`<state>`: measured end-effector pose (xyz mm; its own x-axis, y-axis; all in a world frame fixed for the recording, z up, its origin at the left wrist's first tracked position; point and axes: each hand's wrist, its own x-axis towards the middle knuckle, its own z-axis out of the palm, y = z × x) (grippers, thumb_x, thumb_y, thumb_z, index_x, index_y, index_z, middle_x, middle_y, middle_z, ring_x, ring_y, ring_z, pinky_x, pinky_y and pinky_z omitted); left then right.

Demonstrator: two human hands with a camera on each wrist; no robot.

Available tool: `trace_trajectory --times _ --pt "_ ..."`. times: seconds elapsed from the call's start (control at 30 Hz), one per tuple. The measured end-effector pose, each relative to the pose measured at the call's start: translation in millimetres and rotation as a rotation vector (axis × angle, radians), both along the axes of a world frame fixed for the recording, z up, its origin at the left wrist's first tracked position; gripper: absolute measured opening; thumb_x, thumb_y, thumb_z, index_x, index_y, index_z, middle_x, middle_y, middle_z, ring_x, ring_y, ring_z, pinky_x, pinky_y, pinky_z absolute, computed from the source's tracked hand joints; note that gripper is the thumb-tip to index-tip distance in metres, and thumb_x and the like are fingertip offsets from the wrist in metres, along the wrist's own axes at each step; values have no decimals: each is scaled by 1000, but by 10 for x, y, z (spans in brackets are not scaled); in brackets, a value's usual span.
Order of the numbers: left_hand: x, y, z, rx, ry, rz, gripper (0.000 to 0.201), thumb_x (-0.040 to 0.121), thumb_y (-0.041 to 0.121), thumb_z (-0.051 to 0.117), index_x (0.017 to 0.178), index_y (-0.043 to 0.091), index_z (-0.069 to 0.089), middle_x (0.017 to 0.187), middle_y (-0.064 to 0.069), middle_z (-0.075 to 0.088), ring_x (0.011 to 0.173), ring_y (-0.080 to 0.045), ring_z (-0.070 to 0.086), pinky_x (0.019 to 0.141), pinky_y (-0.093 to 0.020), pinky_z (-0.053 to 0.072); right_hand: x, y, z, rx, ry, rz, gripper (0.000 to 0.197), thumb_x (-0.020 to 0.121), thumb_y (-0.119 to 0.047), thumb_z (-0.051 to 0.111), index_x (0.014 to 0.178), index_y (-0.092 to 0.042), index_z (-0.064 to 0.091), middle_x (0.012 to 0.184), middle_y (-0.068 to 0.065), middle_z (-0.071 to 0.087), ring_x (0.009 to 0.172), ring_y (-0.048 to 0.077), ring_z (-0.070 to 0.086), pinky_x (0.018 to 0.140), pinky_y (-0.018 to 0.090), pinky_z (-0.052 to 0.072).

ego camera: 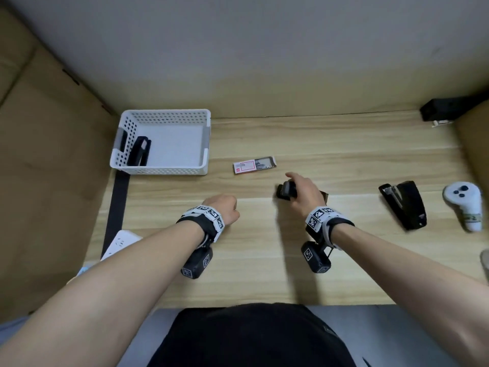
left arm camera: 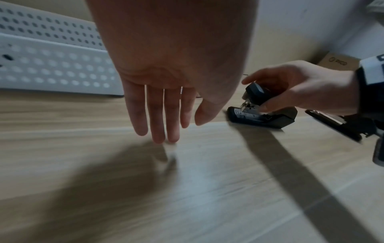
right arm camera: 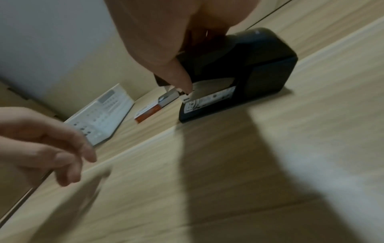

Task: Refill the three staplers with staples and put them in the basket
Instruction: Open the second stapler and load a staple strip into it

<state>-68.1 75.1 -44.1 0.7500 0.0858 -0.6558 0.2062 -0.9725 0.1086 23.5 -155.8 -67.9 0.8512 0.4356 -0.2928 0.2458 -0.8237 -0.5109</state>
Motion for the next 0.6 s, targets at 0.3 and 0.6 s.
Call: trace_trajectory --times 0.3,0.6 --pt "-431 775 -300 -182 -57 207 32 85 27 57 117 27 60 116 2 64 105 -25 61 80 -30 47 -599 1169 149 20 64 385 64 76 -1 64 136 -19 50 119 13 61 112 29 56 94 31 41" --pt "-559 984 -488 -433 -176 235 51 72 40 74 119 34 54 95 16 60 86 -13 60 73 -32 51 -532 1245 137 -13 30 420 61 69 -22 78 125 -13 57 119 7 61 108 29 52 92 38 43"
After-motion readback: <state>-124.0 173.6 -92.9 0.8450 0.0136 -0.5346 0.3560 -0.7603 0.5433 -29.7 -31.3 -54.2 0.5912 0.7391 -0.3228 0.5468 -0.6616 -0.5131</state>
